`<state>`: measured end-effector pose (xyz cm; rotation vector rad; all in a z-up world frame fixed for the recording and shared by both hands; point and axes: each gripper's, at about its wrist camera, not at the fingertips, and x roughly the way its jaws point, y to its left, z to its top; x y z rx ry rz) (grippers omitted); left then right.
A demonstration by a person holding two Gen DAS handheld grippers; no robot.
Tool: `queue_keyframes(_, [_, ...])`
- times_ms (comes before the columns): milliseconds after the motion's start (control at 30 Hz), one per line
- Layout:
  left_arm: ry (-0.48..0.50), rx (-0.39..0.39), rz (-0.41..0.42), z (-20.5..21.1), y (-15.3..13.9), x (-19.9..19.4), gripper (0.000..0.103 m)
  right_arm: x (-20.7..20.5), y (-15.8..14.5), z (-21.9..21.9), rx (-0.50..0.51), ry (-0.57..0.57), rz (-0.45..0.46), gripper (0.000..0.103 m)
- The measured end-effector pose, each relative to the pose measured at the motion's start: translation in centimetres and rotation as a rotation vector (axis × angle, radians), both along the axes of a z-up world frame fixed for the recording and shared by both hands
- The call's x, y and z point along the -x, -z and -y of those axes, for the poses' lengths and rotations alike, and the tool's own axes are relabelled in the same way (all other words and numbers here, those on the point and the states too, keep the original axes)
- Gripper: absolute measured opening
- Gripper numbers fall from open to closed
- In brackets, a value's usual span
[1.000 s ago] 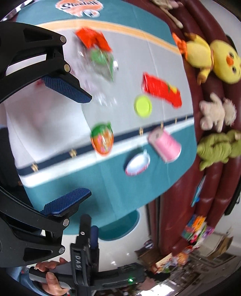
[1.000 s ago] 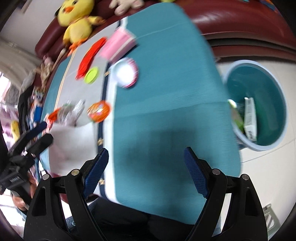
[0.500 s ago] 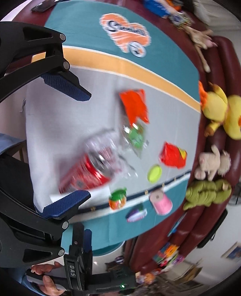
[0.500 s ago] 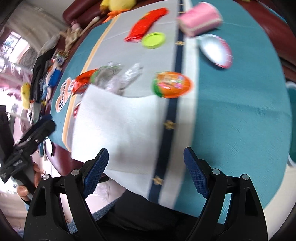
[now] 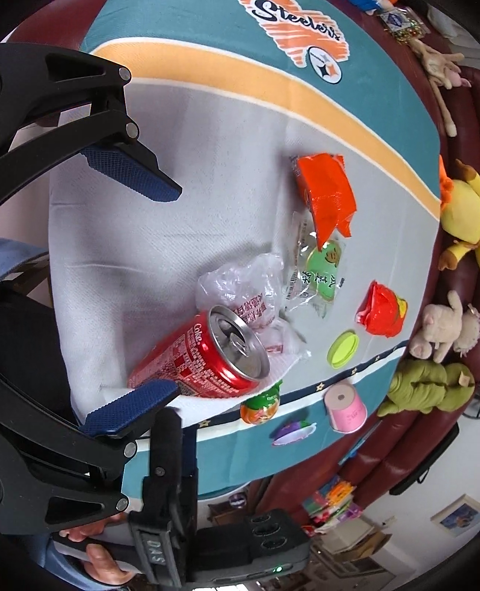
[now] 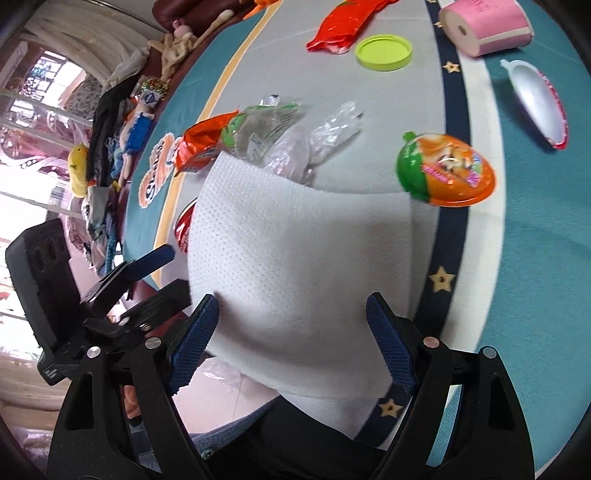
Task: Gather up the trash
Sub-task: 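Grasp the red can with the left tool while the right tool grasps the white paper towel, then carry the red can and paper towel over the teal trash bin with both tools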
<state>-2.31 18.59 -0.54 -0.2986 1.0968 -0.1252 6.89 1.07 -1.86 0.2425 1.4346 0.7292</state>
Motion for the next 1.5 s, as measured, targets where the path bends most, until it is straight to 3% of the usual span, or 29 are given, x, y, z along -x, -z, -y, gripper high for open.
queue_keyframes(33, [-0.001, 0.001, -0.004, 0.0, 0.1, -0.1, 0.097, 0.1, 0.0, 0.0, -0.009, -0.003, -0.005, 0.062])
queue_keyframes(200, [-0.01, 0.002, -0.022, 0.0, 0.6, -0.5, 0.097, 0.5, 0.0, 0.1, -0.042, -0.016, -0.01, 0.047])
queue_keyframes(300, [-0.01, 0.007, -0.032, 0.2, 0.7, -0.7, 0.097, 0.9, -0.8, 0.7, -0.056, -0.011, 0.03, 0.03])
queue_keyframes(367, [-0.012, 0.009, -0.031, 0.6, 0.6, -0.9, 0.097, 1.1, -1.5, 1.4, -0.063, 0.004, 0.054, 0.009])
queue_keyframes(700, [-0.016, 0.021, -0.02, 4.4, 0.4, -2.0, 0.097, 1.6, -2.2, 8.2, -0.033, 0.161, 0.111, 0.006])
queue_keyframes(867, [0.084, -0.089, -0.013, 6.5, 0.2, -1.9, 0.097, 2.1, -1.3, 11.5, -0.013, 0.234, 0.093, 0.006])
queue_keyframes(933, [0.16, -0.19, 0.023, 7.3, -0.3, -1.2, 0.097, 2.4, -1.1, 12.5, -0.009, 0.249, 0.093, 0.006])
queue_keyframes(1133, [0.328, -0.363, 0.07, 8.7, 0.1, -0.1, 0.097, 2.7, -0.8, 12.9, -0.022, 0.261, 0.091, 0.006])
queue_keyframes(1267, [0.489, -0.526, 0.109, 10.7, 1.0, -0.3, 0.097, 2.8, -1.2, 12.7, -0.027, 0.256, 0.096, 0.006])
queue_keyframes(1333, [0.544, -0.548, 0.1, 11.7, 1.5, -0.4, 0.096, 3.1, -1.5, 12.8, -0.031, 0.263, 0.104, 0.006])
queue_keyframes(1400, [0.558, -0.538, 0.092, 12.5, 1.9, -0.3, 0.084, 3.2, -1.8, 13.5, -0.032, 0.281, 0.111, 0.006])
queue_keyframes(1433, [0.562, -0.522, 0.083, 12.9, 2.0, -0.3, 0.077, 3.2, -1.9, 13.7, -0.032, 0.291, 0.112, 0.006])
queue_keyframes(1500, [0.536, -0.452, 0.061, 13.6, 2.3, -0.5, 0.075, 3.2, -1.8, 14.5, -0.029, 0.316, 0.112, 0.006])
